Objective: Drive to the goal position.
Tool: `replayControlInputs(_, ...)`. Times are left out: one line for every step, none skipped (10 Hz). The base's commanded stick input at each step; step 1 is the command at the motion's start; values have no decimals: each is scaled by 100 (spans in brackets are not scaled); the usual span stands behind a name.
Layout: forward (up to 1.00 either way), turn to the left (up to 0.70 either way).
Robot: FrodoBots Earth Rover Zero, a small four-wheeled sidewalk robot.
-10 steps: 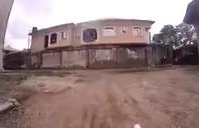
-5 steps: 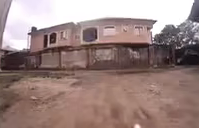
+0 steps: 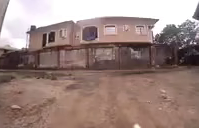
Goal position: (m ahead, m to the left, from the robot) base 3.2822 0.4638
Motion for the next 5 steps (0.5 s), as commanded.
replayControlInputs(100, 0)
replayControlInputs(100, 0)
replayControlInputs(100, 0)
replayControlInputs(100, 0)
replayControlInputs(100, 0)
